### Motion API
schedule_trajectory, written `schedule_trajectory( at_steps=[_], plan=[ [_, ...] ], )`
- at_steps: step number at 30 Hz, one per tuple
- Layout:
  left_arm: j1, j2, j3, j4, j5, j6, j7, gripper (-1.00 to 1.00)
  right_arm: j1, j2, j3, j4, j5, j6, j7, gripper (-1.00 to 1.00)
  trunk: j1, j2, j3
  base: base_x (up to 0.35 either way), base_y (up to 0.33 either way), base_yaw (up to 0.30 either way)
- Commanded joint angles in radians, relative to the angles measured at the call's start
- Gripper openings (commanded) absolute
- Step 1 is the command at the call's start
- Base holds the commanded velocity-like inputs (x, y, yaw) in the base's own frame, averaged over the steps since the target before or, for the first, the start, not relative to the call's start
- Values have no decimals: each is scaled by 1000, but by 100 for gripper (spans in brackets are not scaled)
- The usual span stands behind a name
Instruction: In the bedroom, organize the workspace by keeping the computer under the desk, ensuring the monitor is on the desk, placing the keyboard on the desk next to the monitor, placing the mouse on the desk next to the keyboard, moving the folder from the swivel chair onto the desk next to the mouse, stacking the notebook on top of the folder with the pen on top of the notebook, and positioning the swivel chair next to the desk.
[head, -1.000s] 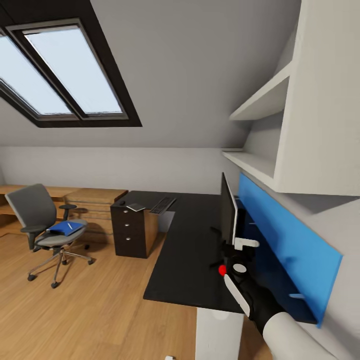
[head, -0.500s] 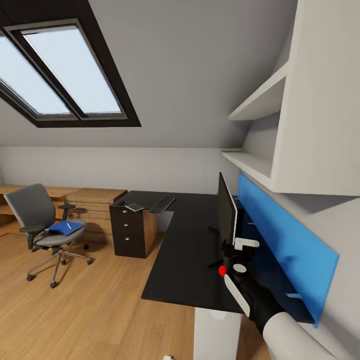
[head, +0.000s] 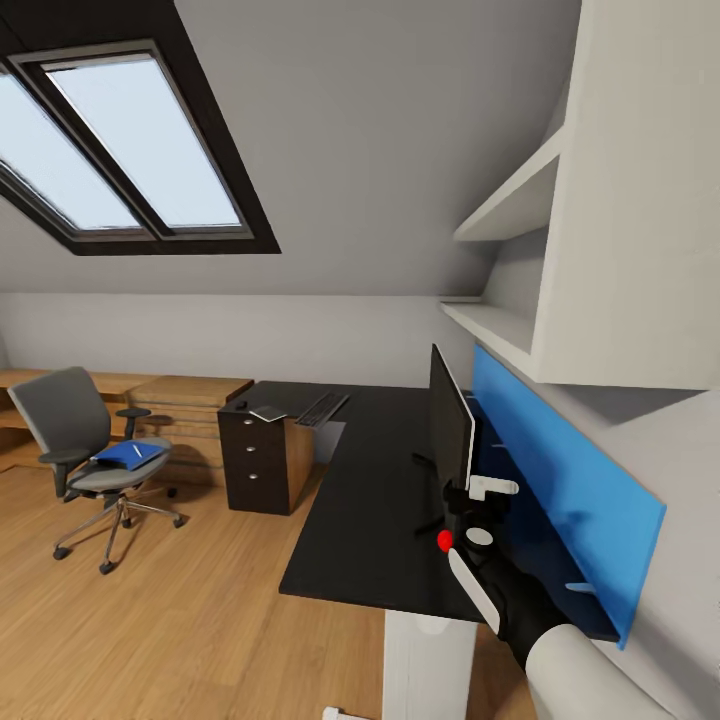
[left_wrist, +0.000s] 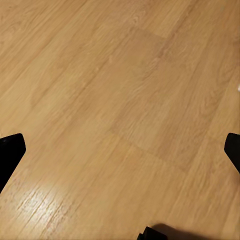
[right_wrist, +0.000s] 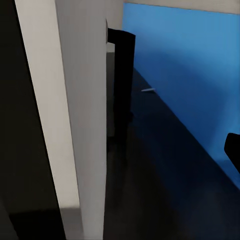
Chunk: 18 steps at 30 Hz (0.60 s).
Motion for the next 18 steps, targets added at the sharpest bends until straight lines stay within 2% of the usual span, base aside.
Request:
schedule_trajectory(
  at_steps=[1,6,18],
  plan=[
    [1,0,-9,-3,6,-1,3,100,-1,-1,5,-1,-5,3,-7,100,0,-1,-1,0,0,0],
    [1,0,-8,-3,6,-1,3,100,-1,-1,4,-1,-5,3,-7,100,0,-1,-1,-85,0,0],
    [1,0,-7,-3,6,-1,3,100,-1,-1,5,1,-5,3,-6,100,0,-1,-1,-319,0,0]
  ],
)
